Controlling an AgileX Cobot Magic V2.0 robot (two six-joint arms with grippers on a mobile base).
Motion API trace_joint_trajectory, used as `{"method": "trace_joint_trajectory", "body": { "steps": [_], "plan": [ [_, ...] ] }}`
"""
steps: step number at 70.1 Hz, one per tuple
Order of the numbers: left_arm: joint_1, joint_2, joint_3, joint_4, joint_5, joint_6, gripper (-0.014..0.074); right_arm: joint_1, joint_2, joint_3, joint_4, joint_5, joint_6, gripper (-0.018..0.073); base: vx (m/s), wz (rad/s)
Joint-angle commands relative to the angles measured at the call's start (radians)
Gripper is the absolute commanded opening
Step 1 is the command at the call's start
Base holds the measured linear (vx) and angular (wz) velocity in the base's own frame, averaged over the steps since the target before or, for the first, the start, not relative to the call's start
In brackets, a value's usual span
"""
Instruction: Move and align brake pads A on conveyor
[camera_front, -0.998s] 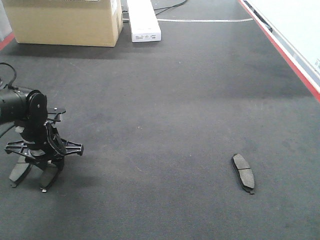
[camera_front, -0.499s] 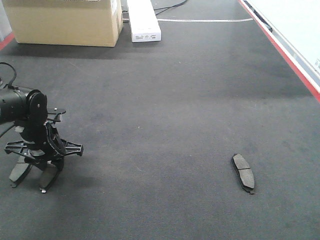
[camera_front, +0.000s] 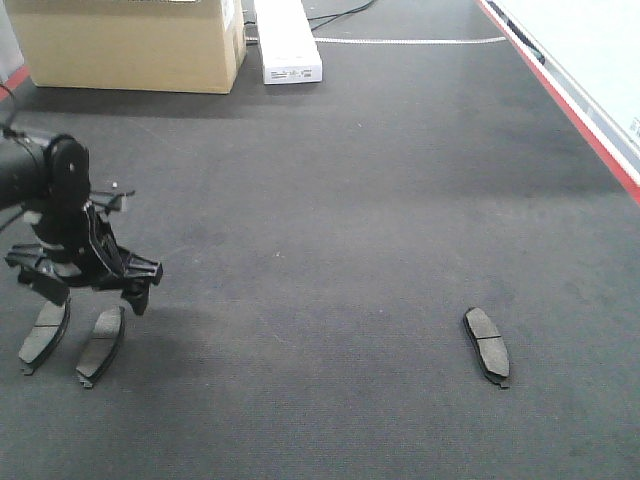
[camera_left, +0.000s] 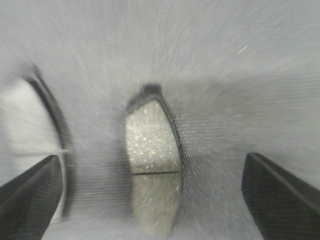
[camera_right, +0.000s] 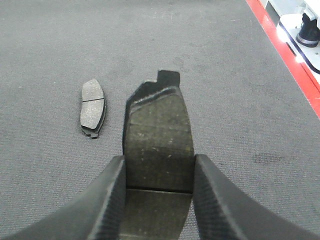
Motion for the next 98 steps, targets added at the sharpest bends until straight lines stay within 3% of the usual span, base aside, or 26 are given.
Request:
{"method": "trace_joint_trajectory", "body": {
  "steps": [1, 10, 18, 30, 42, 68, 98],
  "plan": [
    [-0.002, -0.103, -0.040, -0.002, -0.003, 0.012, 0.0694, -0.004, 0.014, -0.028, -0.018, -0.091, -0.008, -0.0007, 0.00, 0.00],
    [-0.003, -0.196, -0.040, -0.009, -0.050, 0.041, 0.0627, -0.004, 0.014, -0.028, -0.018, -0.091, -0.008, -0.0007, 0.00, 0.00],
    [-0.003, -0.308, -0.039, -0.024, -0.092, 0.064, 0.0506, -0.004, 0.014, -0.028, -0.018, -0.091, -0.008, -0.0007, 0.00, 0.00],
    [-0.003, -0.500, -0.014, -0.029, -0.148, 0.064, 0.0270, -0.004, 0.014, -0.028, -0.018, -0.091, -0.008, -0.0007, 0.00, 0.00],
    [-0.003, -0.708, 0.141, -0.028, -0.286, 0.064, -0.0008, -0.004, 0.014, -0.028, -0.018, -0.091, -0.008, -0.0007, 0.00, 0.00],
    [-0.003, -1.150, 0.561, -0.024, -0.422, 0.067, -0.0008, -0.004, 0.014, -0.028, -0.018, -0.091, -0.008, -0.0007, 0.00, 0.00],
    [-0.003, -1.604, 0.872, -0.018, -0.426, 0.090, -0.0007, -0.004, 0.014, -0.028, -0.018, -0.091, -0.008, -0.0007, 0.00, 0.00]
  ]
}}
